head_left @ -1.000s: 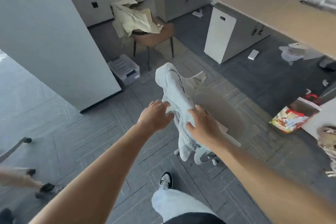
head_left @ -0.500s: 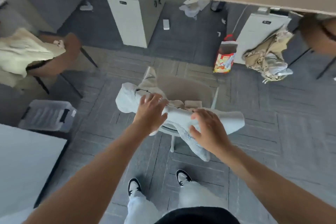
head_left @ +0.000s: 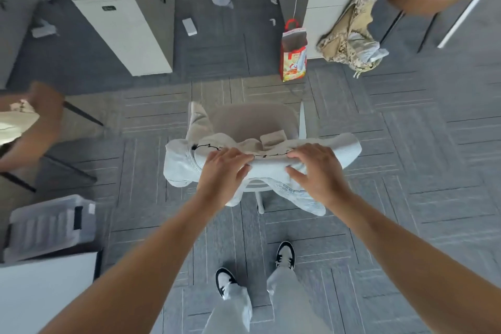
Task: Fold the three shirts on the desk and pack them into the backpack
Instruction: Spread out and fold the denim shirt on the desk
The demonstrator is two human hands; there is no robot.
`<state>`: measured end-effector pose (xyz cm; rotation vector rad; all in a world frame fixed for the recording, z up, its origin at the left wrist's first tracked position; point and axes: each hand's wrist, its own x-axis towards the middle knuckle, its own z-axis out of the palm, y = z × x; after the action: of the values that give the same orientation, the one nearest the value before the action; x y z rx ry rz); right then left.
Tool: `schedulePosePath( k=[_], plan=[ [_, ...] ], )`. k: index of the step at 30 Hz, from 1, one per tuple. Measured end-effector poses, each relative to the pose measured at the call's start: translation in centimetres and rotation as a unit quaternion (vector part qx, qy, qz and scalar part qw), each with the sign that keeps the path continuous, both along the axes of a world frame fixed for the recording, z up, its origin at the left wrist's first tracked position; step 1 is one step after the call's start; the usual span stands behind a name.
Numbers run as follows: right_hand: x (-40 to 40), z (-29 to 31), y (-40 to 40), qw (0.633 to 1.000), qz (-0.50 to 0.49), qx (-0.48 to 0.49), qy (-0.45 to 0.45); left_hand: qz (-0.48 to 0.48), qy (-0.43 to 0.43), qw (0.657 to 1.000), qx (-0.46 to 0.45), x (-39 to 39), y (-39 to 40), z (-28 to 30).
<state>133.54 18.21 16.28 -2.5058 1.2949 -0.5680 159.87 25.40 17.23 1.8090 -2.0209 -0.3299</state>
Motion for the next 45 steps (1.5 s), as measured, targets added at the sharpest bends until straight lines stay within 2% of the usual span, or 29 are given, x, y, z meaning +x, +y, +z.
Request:
schedulePosePath(
  k=[6,14,22,30,39,45],
  plan=[
    [-0.4,-1.0,-0.9,0.996,0.042,-0.038,-0.062,-0.014,0.010,1.000,-0.010,0.6,0.2,0.0],
    [-0.1,-1.7,-0.9,0.990,0.043,0.031,-0.131,0.025,0.106,0.993,0.054,1.0,-0.2,1.0],
    [0.1,-1.4,-1.4,0.969,0.049,0.141,-0.196,0.030,0.115,0.992,0.046,1.3,-0.1,1.7],
    [0.4,-0.5,-1.3,0.968,0.039,0.152,-0.194,0.032,0.147,0.987,0.053,0.9,-0.9,2.6],
    [1.8,1.7,-1.0,0.980,0.002,0.106,-0.167,0.045,0.169,0.984,0.017,0.2,-1.2,7.1],
    [4.0,7.6,-0.7,0.953,-0.038,0.098,-0.285,0.095,0.226,0.967,-0.069,0.2,-2.3,12.7]
  ],
)
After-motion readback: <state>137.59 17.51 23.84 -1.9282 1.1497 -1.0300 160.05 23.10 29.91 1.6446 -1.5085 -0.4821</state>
